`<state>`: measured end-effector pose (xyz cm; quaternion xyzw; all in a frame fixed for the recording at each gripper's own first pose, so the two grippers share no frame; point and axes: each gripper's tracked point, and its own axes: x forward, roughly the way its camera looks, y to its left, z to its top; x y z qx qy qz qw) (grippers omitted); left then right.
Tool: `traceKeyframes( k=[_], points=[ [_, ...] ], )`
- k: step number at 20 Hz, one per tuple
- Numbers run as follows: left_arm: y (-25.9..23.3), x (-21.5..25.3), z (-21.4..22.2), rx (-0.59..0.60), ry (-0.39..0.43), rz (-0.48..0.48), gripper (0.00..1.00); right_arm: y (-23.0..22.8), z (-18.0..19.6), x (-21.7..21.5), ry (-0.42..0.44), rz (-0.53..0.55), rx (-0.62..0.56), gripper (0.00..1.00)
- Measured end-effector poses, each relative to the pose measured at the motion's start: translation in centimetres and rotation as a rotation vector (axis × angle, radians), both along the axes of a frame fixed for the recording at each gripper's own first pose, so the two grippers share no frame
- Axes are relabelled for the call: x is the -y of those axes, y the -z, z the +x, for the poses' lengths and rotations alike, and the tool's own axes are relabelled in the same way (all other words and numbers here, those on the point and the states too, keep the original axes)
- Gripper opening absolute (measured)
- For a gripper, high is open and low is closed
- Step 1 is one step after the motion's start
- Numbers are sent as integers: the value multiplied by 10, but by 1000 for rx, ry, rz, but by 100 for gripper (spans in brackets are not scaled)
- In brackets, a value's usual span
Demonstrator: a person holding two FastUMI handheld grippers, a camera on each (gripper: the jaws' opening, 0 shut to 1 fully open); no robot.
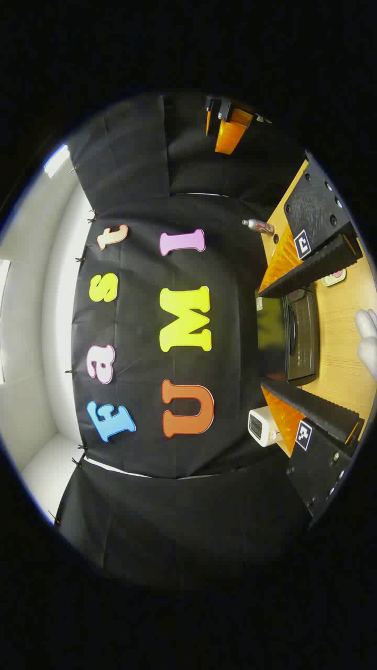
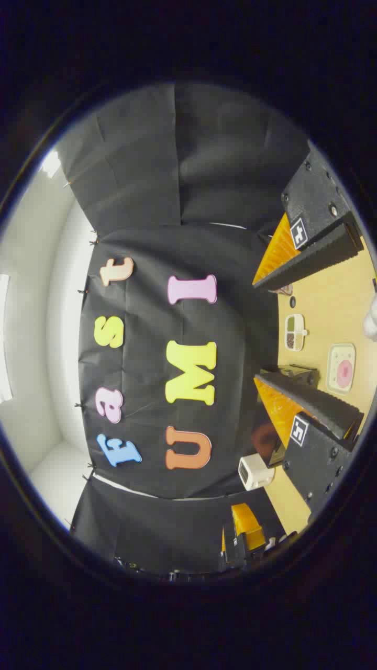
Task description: Open the electric oven with the left hand, put the food in, and close the electric oven.
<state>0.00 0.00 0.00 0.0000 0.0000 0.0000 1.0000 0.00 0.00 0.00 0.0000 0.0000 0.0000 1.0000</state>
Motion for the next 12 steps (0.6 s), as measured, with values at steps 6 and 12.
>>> traceKeyframes(
  k=[6, 12],
  points=[
    [-5, 2, 5, 19, -7, 20, 96, 3, 3, 2, 3, 14, -4, 97],
    [4, 5, 20, 9, -19, 32, 96, 7, 8, 10, 2, 26, -13, 97]
  ],
)
